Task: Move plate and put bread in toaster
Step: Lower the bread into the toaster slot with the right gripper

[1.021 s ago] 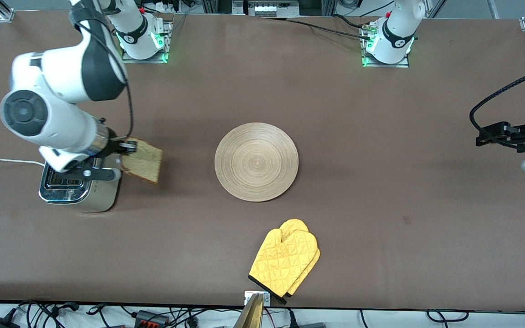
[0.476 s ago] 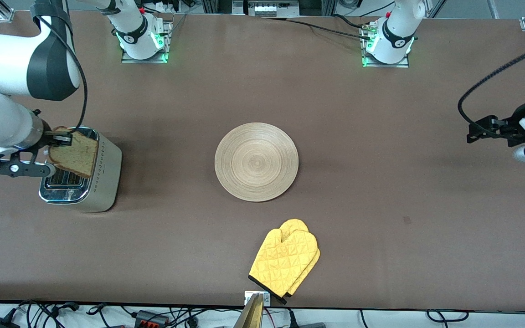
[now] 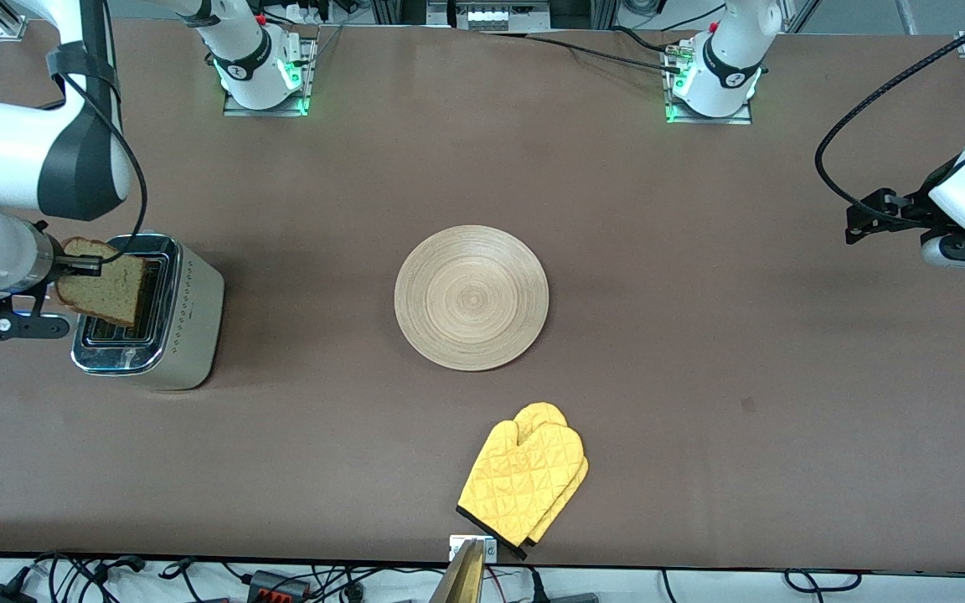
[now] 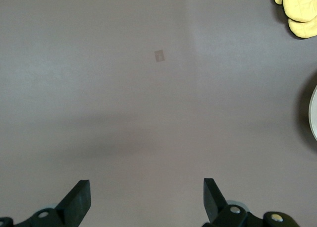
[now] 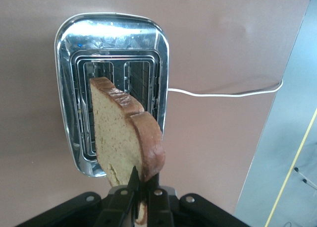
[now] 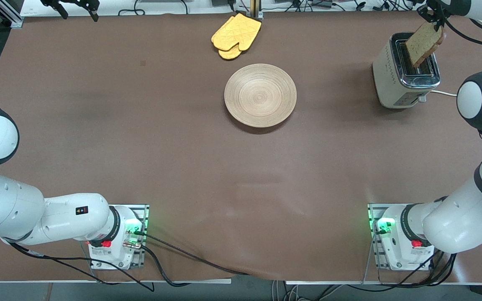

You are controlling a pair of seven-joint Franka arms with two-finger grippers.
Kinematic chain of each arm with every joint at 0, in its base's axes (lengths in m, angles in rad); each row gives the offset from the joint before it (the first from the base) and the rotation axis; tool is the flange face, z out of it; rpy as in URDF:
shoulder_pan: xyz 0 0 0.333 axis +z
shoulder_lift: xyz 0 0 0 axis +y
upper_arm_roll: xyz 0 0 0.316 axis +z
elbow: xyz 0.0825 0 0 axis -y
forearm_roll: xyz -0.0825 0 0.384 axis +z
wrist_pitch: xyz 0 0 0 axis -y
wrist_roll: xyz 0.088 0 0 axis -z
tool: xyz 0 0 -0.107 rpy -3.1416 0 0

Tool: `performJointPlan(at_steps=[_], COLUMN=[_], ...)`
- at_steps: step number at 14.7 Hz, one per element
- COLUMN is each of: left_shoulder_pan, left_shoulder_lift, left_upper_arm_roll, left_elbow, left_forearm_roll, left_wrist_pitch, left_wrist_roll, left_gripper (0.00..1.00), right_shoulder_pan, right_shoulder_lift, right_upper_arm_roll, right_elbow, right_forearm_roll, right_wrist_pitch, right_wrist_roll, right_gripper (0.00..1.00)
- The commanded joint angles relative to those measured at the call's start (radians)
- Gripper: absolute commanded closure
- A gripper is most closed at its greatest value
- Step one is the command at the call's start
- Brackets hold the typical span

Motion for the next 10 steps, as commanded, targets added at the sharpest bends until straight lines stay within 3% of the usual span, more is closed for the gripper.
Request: performJointPlan(at_steps=[1, 5, 10], left_shoulder_pan=[0.002, 0.026, 0.026], left_shoulder_lift=[-0.025, -0.017, -0.013], left_upper_arm_roll=[0.01, 0.01, 0.002], left_elbow=[-0.027, -0.019, -0.005], left_forearm_roll=[-0.024, -0.081, -0.069], left_wrist_pitch=[0.019, 0.027, 0.022], left_wrist_roll=[-0.002, -0.002, -0.004], left_gripper=[0.0, 0.0, 0.0], right_shoulder_pan=[-0.009, -0.008, -0.005], right_shoulder_lift=[0.021, 0.026, 0.026], right_upper_arm_roll=[-0.002, 0.0, 0.0], right_elbow=[0.026, 0.01, -0.001], right_forearm_roll=[-0.016, -0.014, -0.01], right_wrist_pitch=[-0.005, -0.002, -0.011], right_wrist_roll=[-0.015, -0.01, -0.015], right_gripper=[1.0, 1.0, 1.0])
